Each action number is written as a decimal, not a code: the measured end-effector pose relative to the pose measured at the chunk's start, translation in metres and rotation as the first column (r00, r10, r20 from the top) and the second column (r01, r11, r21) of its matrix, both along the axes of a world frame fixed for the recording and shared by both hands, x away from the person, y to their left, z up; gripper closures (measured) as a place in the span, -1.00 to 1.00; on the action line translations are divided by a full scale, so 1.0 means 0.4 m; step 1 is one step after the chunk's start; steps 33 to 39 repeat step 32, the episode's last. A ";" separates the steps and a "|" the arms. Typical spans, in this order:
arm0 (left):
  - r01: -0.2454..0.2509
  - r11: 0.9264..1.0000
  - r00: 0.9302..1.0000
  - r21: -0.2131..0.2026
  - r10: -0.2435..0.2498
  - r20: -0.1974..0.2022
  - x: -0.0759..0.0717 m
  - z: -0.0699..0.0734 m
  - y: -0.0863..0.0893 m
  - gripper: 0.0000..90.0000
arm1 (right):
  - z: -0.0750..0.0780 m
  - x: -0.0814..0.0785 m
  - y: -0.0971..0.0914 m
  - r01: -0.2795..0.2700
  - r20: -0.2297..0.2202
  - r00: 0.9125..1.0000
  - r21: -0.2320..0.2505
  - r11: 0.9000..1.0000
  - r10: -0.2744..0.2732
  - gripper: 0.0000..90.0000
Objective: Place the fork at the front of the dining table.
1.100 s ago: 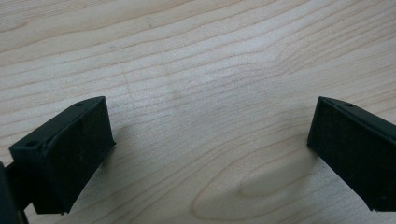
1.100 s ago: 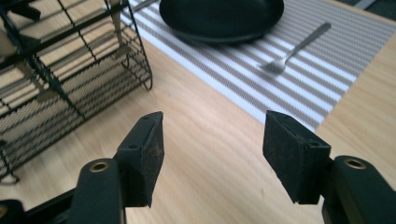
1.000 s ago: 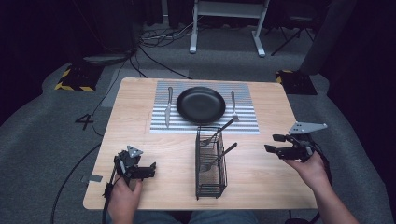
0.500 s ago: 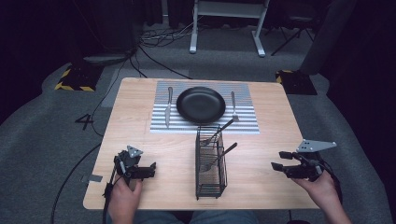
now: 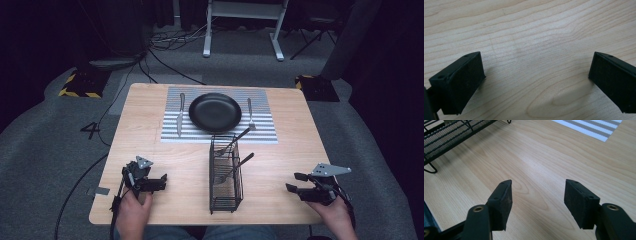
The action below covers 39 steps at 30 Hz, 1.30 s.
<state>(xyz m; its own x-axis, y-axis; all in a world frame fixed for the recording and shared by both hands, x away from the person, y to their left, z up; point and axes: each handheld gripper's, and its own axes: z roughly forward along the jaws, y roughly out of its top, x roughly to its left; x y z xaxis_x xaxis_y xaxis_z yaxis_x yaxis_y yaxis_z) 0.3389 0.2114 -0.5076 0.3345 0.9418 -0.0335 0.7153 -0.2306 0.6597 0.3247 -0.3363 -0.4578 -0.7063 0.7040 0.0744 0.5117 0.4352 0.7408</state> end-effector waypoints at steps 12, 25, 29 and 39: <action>-0.001 1.000 1.000 0.000 0.001 0.000 0.000 0.000 0.000 -1.00 | -0.092 0.028 0.012 0.017 0.041 0.999 -0.038 0.999 -0.015 -0.14; -0.001 1.000 1.000 0.000 0.001 0.000 0.000 0.000 0.000 -1.00 | -0.115 0.048 0.013 0.002 0.114 0.993 -0.082 0.997 0.007 -0.38; -0.001 1.000 1.000 0.000 0.001 0.000 0.000 0.000 0.000 -1.00 | -0.119 0.072 0.010 0.039 0.043 0.998 -0.082 0.996 -0.035 -0.90; -0.001 1.000 1.000 0.000 0.001 0.000 0.000 0.000 0.000 -0.99 | -0.121 0.080 0.012 0.071 0.023 0.997 -0.096 0.993 -0.069 -1.00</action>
